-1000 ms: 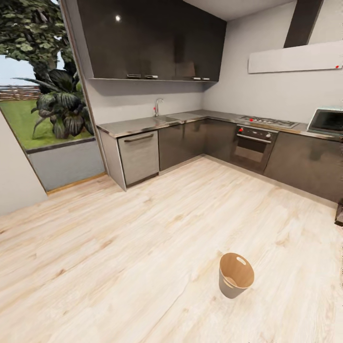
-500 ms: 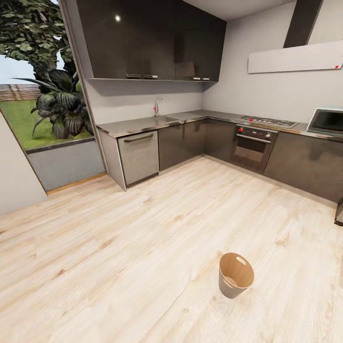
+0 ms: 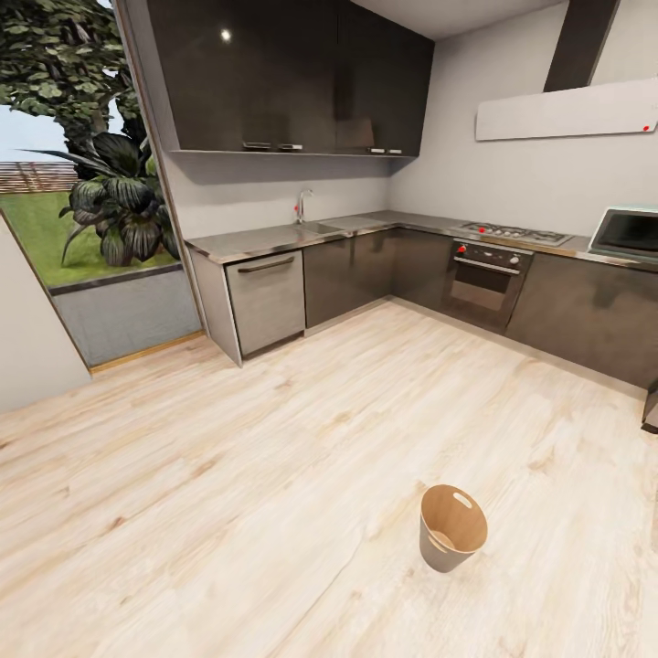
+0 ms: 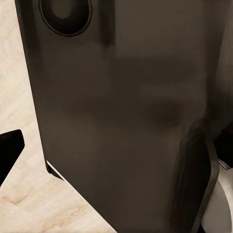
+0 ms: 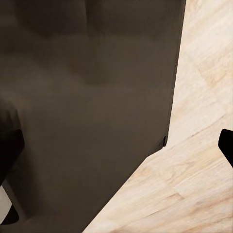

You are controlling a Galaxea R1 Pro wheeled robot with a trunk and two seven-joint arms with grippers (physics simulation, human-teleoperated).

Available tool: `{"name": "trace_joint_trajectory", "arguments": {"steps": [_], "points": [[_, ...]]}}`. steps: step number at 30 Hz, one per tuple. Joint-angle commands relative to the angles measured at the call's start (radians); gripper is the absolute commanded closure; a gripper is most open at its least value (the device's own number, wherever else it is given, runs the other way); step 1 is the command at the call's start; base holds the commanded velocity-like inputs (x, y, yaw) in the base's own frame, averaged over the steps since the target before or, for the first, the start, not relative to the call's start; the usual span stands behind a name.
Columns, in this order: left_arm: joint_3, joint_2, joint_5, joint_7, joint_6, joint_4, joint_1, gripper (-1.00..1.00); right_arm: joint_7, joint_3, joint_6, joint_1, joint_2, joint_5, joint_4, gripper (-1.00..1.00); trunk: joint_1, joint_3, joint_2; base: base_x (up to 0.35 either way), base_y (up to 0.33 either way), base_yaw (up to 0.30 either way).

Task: Put the three can of soda from the living room inside the tash can in the kitchen.

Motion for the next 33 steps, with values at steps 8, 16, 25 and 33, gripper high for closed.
{"name": "trace_joint_trajectory", "arguments": {"steps": [8, 16, 25, 33], "points": [[0.000, 0.000, 0.000, 0.000, 0.000, 0.000, 0.000, -1.00, 0.000, 0.000, 0.000, 0.000, 0.000, 0.000, 0.000, -1.00, 0.000, 0.000, 0.000, 0.000, 0.000, -0.011], [0.000, 0.000, 0.000, 0.000, 0.000, 0.000, 0.000, -1.00, 0.000, 0.000, 0.000, 0.000, 0.000, -0.001, 0.000, -1.00, 0.000, 0.000, 0.000, 0.000, 0.000, -0.091], [0.000, 0.000, 0.000, -0.001, 0.000, 0.000, 0.000, -1.00, 0.001, 0.000, 0.000, 0.000, 0.000, 0.000, 0.000, -1.00, 0.000, 0.000, 0.000, 0.021, 0.000, -0.047], [0.000, 0.000, 0.000, 0.000, 0.000, 0.000, 0.000, -1.00, 0.001, 0.000, 0.000, 0.000, 0.000, 0.000, 0.000, -1.00, 0.000, 0.000, 0.000, 0.266, 0.000, -0.064]]}}
